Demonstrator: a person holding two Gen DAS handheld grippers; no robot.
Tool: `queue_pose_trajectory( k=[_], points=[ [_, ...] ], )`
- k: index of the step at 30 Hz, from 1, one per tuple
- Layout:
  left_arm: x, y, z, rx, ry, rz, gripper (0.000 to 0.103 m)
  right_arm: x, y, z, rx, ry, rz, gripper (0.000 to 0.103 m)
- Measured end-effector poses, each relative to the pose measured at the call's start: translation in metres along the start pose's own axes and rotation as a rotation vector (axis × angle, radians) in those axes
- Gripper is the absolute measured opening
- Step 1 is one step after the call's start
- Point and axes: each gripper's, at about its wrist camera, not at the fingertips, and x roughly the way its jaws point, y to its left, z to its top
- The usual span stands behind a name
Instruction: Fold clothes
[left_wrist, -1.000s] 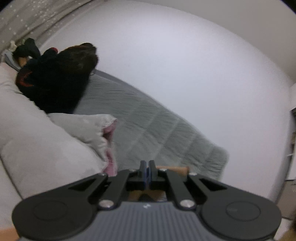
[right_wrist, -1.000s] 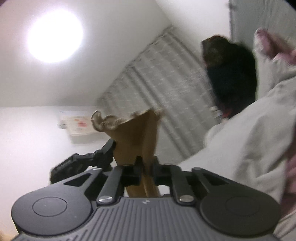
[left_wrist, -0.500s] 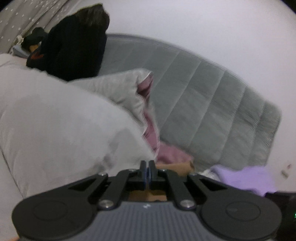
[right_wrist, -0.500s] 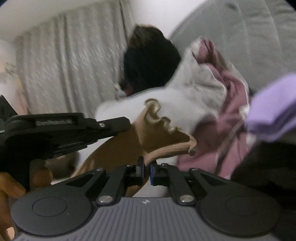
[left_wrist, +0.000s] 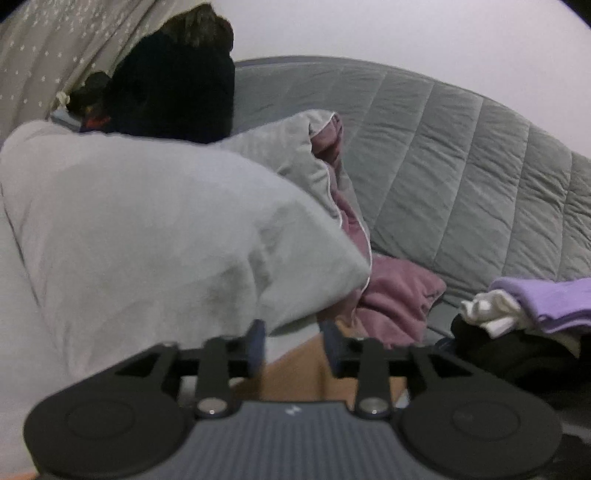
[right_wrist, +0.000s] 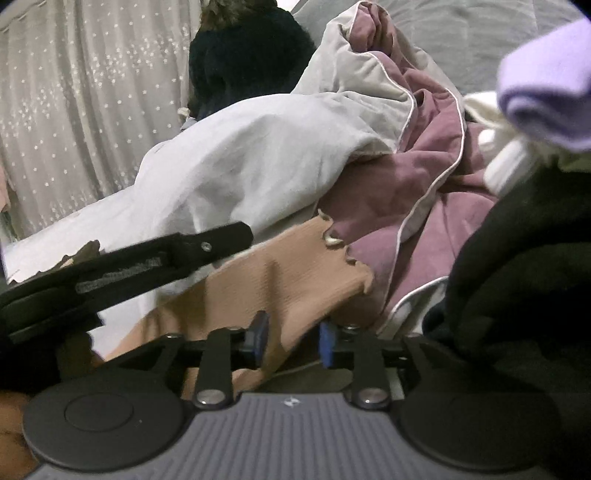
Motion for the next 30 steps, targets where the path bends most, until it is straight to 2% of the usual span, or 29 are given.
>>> queue_pose_trajectory(
  k=[4, 9, 12, 14, 24, 30],
  points=[
    [-0.034, -0.010, 0.009, 0.047, 0.000, 0.070, 0.058, -0.004, 0.004, 0.010, 0.007, 0.007, 0.001, 0.039],
    [-0.080, -0.014, 0.019, 0.083, 0.032, 0.230, 0.069, -0.010, 0.007, 0.026, 0.028, 0.005, 0.025, 0.043],
    [-0.111, -0.010, 0.025, 0.080, 0.052, 0.324, 0.071, -0.021, 0.014, 0.031, -0.003, -0.028, 0.023, 0.050],
    [-0.133, -0.006, 0.029, 0.074, 0.057, 0.376, 0.071, -0.028, 0.018, 0.034, -0.015, -0.047, 0.024, 0.059],
    [-0.235, 0.004, 0.032, 0.042, 0.102, 0.620, 0.079, -0.051, 0.045, 0.033, -0.027, -0.052, 0.123, 0.064],
    [-0.296, 0.016, 0.021, -0.020, 0.127, 0.764, 0.083, -0.061, 0.080, 0.025, -0.105, -0.031, 0.198, 0.069]
  ],
)
